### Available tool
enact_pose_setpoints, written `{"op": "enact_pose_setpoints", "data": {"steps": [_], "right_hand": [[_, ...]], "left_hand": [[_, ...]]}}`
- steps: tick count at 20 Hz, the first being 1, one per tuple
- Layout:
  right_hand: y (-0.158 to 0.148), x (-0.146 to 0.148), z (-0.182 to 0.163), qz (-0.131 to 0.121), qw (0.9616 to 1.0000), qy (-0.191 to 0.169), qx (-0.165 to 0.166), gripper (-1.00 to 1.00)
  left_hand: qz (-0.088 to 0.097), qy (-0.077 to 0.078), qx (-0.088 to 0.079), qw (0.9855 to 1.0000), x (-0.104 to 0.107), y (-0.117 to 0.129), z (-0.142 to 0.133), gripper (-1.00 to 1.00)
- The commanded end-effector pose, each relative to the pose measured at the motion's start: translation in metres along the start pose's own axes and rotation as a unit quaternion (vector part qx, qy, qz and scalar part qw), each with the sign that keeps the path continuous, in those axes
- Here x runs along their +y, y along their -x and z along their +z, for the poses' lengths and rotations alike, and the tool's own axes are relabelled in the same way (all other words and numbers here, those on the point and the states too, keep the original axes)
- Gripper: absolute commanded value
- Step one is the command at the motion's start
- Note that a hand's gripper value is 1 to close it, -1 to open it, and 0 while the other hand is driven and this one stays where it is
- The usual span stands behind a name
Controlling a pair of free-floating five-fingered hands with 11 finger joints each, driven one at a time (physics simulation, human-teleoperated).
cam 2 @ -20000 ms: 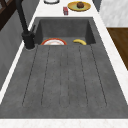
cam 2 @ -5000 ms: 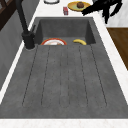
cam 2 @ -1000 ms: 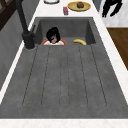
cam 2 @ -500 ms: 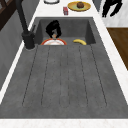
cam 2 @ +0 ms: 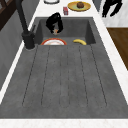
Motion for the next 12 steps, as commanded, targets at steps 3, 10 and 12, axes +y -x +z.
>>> {"op": "enact_pose_setpoints", "data": {"steps": [3, 10, 12], "right_hand": [[0.0, 0.0, 0.0, 0.0, 1.0, 0.0, 0.0, 0.0], [0.0, 0.0, 0.0, 0.0, 1.0, 0.0, 0.0, 0.0], [0.0, 0.0, 0.0, 0.0, 1.0, 0.0, 0.0, 0.0]], "left_hand": [[0.016, -0.007, 0.006, 0.9998, 0.023, -0.034, 0.025, 1.0], [0.024, -0.007, 0.005, 0.9997, 0.053, -0.079, 0.054, 1.0], [0.029, -0.007, 0.004, 0.9995, 0.063, -0.093, 0.063, 1.0]]}}
